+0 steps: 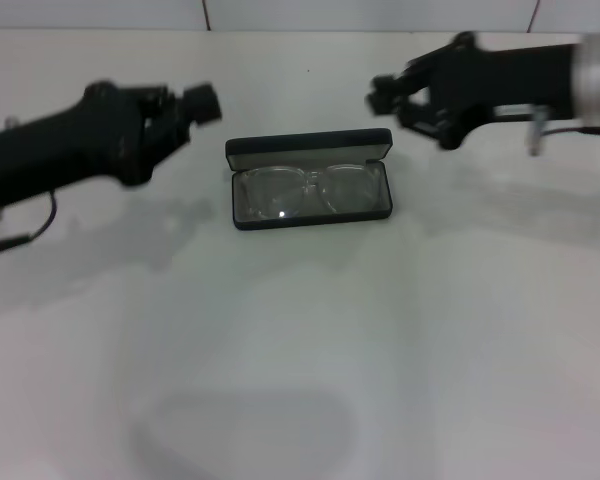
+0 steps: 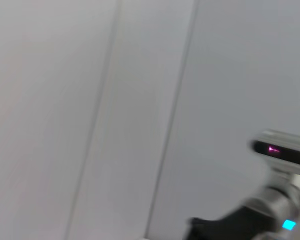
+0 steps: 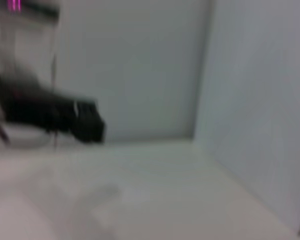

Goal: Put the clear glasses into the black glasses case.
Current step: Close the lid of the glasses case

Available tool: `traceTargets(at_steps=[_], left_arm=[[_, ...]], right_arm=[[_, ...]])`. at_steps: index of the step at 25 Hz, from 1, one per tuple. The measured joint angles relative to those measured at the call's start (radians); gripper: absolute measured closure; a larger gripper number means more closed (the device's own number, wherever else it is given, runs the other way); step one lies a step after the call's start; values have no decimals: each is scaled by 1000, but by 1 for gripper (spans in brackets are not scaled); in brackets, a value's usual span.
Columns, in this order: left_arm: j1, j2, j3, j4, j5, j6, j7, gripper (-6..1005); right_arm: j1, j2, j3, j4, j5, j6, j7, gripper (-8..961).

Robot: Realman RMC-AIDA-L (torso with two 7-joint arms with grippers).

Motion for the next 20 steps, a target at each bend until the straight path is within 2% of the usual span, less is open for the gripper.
traceTargets(at_steps=[3, 8, 15, 20], left_arm=[[-61, 0, 8, -41, -1, -86, -10, 901], [-164, 0, 64, -109, 9, -240, -13, 898], [-233, -2, 222, -170, 10, -508, -74, 894], [-294, -3, 267, -266, 8, -662, -76, 891]], right_arm=[[-71, 0, 109, 80, 138, -70, -73, 834], [-150, -1, 238, 229, 215, -135, -162, 834], [-185, -1, 263, 362, 251, -172, -208, 834], [-227, -1, 263, 382, 267, -198, -211, 834]])
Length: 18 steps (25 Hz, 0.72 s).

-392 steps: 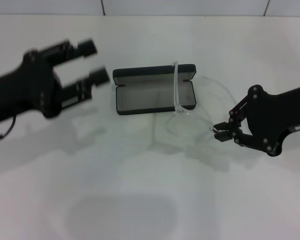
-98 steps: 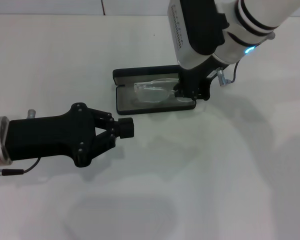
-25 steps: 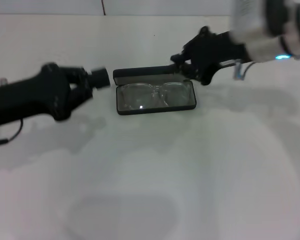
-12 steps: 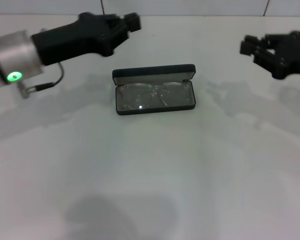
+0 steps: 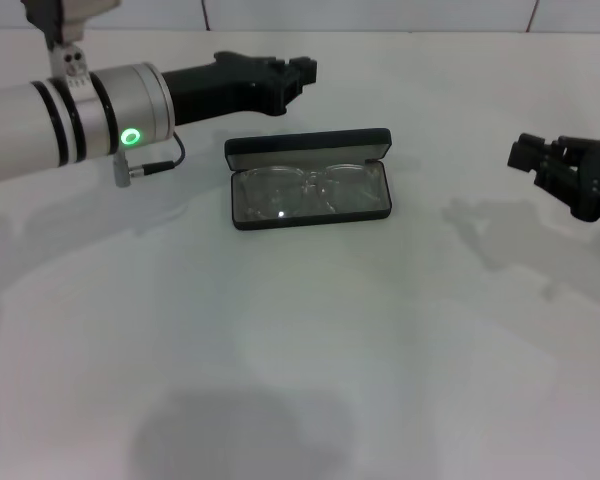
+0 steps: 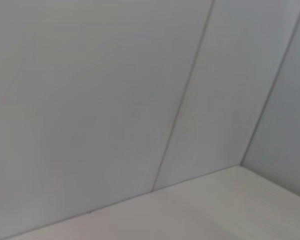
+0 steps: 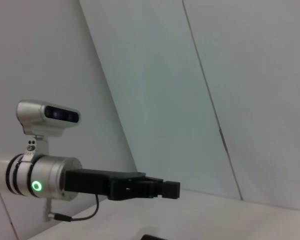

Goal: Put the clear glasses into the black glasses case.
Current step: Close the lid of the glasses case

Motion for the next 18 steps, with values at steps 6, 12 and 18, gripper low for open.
traceTargets(at_steps=[6, 12, 18], left_arm=[[0, 0, 3, -35, 2, -25, 0, 887], [25, 0, 11, -44, 2, -23, 1, 884], [22, -3, 38, -69, -6, -30, 7, 881]], right_arm=[[7, 2, -6, 38, 1, -4, 0, 834], [23, 2, -9, 51, 2, -5, -1, 835], [41, 3, -12, 52, -2, -6, -2, 835]])
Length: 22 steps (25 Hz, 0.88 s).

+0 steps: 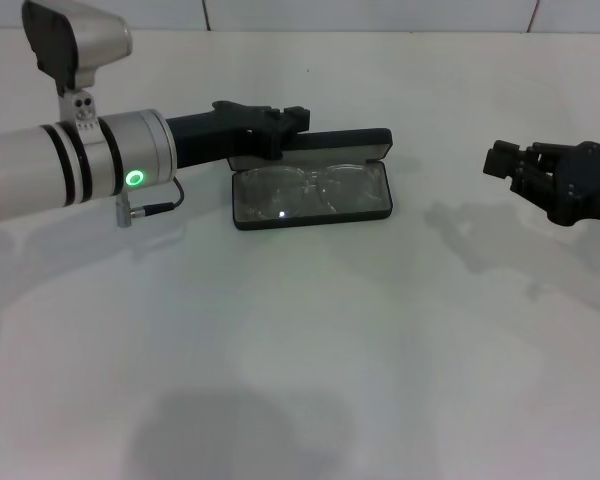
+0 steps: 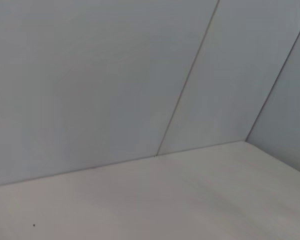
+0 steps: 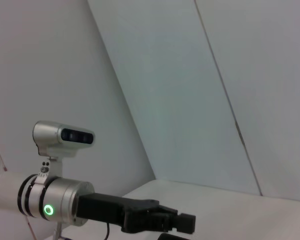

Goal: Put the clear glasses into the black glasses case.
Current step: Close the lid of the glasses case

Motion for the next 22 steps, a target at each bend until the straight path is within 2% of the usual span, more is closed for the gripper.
traceTargets(at_steps=[17, 22], left_arm=[[4, -2, 0, -37, -2, -14, 2, 871], [7, -2, 1, -21, -35, 43, 1, 868]], right_arm=[[38, 0, -20, 26, -5, 8, -4, 835], [41, 0, -22, 27, -5, 5, -6, 835]])
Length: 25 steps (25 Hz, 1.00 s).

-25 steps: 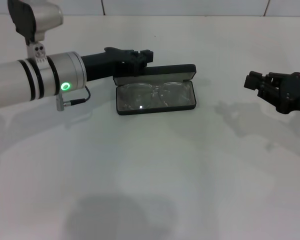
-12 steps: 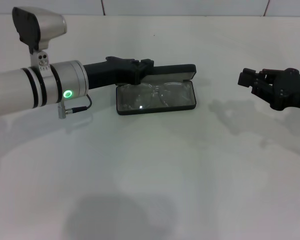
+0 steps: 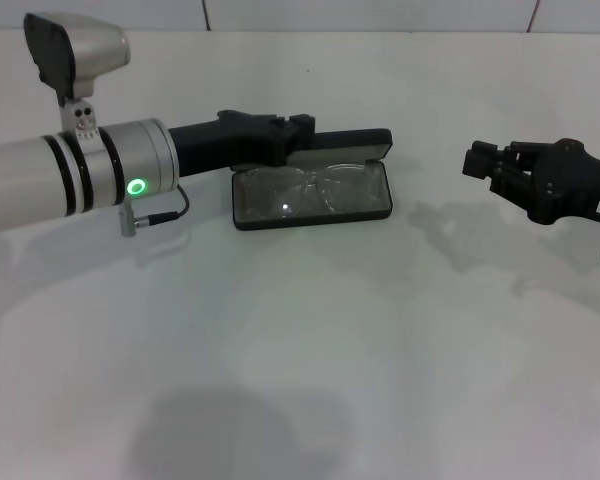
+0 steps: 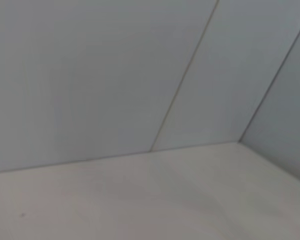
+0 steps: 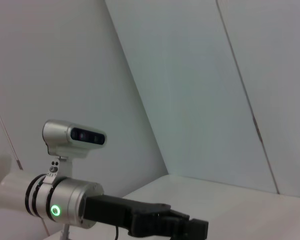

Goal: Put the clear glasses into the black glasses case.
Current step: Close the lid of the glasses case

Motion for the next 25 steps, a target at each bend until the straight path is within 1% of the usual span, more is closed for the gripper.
traceTargets(at_steps=[8, 16, 24, 25], left_arm=[[-9, 2, -3, 0, -11, 2, 17, 864], [-20, 0, 7, -13, -4, -77, 25, 859], [-16, 0, 52, -26, -8, -101, 26, 854], [-12, -1, 74, -26, -14, -101, 21, 854]], right_arm=[[0, 0, 0, 0, 0, -1, 0, 835], [0, 0, -3, 0, 0, 1, 0, 835], [7, 0, -3, 11, 0, 4, -8, 834], [9, 0, -4, 12, 0, 5, -8, 834]])
